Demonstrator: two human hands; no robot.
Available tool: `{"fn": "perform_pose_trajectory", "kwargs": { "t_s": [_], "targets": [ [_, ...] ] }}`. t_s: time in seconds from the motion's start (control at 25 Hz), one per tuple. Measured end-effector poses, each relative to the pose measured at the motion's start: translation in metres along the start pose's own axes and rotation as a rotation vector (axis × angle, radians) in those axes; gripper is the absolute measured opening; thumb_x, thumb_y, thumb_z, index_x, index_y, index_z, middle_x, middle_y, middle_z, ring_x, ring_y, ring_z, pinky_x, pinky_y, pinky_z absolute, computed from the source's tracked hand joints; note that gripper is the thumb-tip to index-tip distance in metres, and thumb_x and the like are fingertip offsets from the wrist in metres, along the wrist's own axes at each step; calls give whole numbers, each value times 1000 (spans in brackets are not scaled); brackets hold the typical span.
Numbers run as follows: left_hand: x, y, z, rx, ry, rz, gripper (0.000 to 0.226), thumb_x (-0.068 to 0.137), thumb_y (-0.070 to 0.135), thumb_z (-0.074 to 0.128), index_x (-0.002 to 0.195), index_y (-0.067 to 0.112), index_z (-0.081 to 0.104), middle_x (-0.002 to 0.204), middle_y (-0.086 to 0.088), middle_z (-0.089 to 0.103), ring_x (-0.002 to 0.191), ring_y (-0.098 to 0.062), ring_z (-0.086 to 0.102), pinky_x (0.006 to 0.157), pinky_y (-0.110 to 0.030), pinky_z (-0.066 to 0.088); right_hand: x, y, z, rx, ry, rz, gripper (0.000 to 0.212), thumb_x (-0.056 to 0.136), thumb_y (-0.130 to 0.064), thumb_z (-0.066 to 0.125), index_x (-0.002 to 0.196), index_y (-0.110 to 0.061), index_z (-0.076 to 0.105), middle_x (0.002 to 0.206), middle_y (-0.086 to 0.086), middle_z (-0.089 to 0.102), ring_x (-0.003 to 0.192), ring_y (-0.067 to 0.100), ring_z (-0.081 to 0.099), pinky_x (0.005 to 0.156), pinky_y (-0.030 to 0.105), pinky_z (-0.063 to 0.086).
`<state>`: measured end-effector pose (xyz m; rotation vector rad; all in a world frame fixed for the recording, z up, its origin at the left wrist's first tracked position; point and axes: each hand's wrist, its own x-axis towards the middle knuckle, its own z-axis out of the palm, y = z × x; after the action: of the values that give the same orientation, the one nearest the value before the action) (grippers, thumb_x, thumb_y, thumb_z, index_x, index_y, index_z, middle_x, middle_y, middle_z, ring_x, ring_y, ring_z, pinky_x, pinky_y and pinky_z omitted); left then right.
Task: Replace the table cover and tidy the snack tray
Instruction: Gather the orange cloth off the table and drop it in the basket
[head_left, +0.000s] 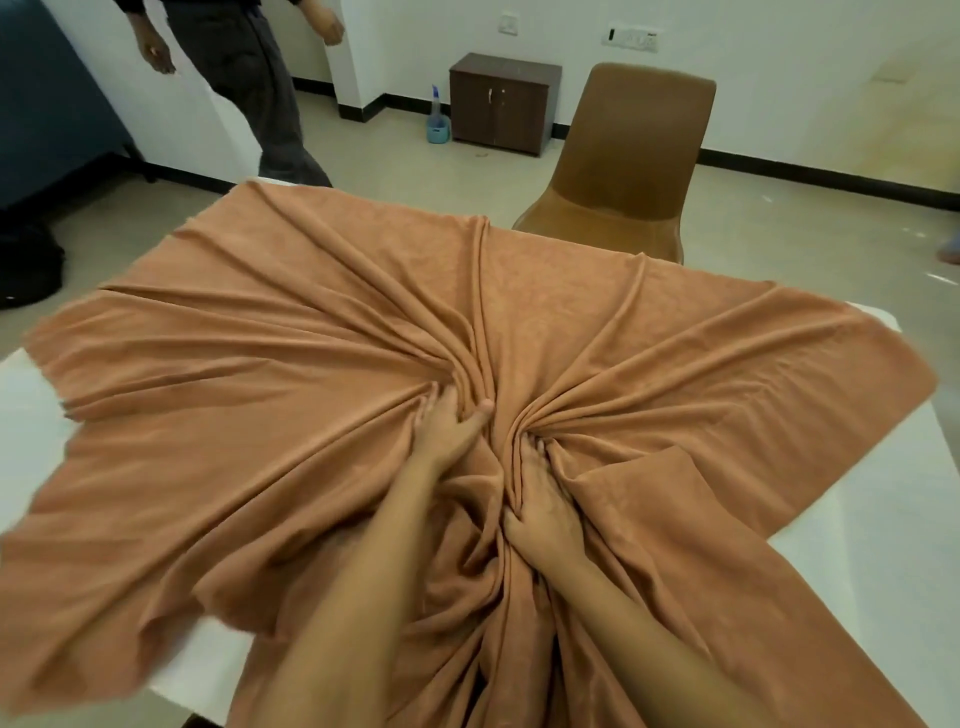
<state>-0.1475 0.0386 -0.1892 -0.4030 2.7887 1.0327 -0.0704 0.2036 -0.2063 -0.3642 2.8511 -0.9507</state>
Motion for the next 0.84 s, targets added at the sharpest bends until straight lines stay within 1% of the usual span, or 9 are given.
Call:
{"fn": "perform_pose_trajectory", "kwargs": {
  "t_s": [0.2,0.28,0.36,0.44,0.48,0.56,0.64,0.76,0.84],
  "targets": [
    [-23,48,29,-168,-242,290,59,92,55,46,141,24,45,139,-2,53,132,-20,45,110,-39,35,-5,-1,-5,53,16,55,83,87,-43,50,154,-14,9,160,6,16,147,16,15,116,21,10],
    [-25,40,23,-108,-192,329,54,92,53,48,136,24,49,134,-2,56,128,-20,48,106,-41,39,-4,-2,-16,174,-79,-12,87,87,-42,55,154,-14,6,160,5,13,148,16,11,120,25,10],
    [-38,31,21,-140,-83,307,58,87,54,55,136,24,48,133,1,55,126,-16,49,106,-40,40,-2,5,-47,324,-305,-52,85,89,-40,60,153,-17,10,160,3,13,149,15,6,122,33,11],
    [-55,16,24,-238,-20,312,67,82,53,65,139,24,46,136,6,52,127,-9,46,109,-34,37,3,18,-89,342,-442,-42,62,89,-46,59,145,-28,38,150,-5,40,143,8,28,117,29,26],
    [-60,15,28,-244,0,337,71,79,51,69,140,24,44,138,7,50,128,-8,44,110,-32,34,6,30,-113,359,-352,-52,44,89,-47,59,131,-35,55,132,-12,59,127,1,49,106,22,40],
    [-60,15,33,-194,46,367,75,76,50,71,141,23,44,141,6,49,131,-11,42,112,-34,32,21,63,-159,433,122,51,25,87,-43,62,107,-30,68,101,-12,73,100,3,66,82,17,49],
    [-57,17,35,-139,83,361,75,75,51,67,141,22,45,142,4,48,133,-13,40,114,-36,29,44,114,-192,323,498,339,55,84,-50,63,125,-14,56,125,8,63,121,24,55,99,31,43],
    [-59,20,41,-86,108,388,64,75,45,62,134,20,53,136,3,55,130,-14,44,113,-38,31,75,174,-199,167,435,881,119,73,-75,56,150,3,8,158,24,10,148,34,6,121,44,5],
    [-57,23,45,-113,98,412,60,71,38,60,129,20,59,130,2,59,124,-15,50,111,-34,35,105,177,-188,200,382,881,133,66,-79,60,150,1,-5,159,22,-2,149,30,-5,121,40,-4]
  ]
}}
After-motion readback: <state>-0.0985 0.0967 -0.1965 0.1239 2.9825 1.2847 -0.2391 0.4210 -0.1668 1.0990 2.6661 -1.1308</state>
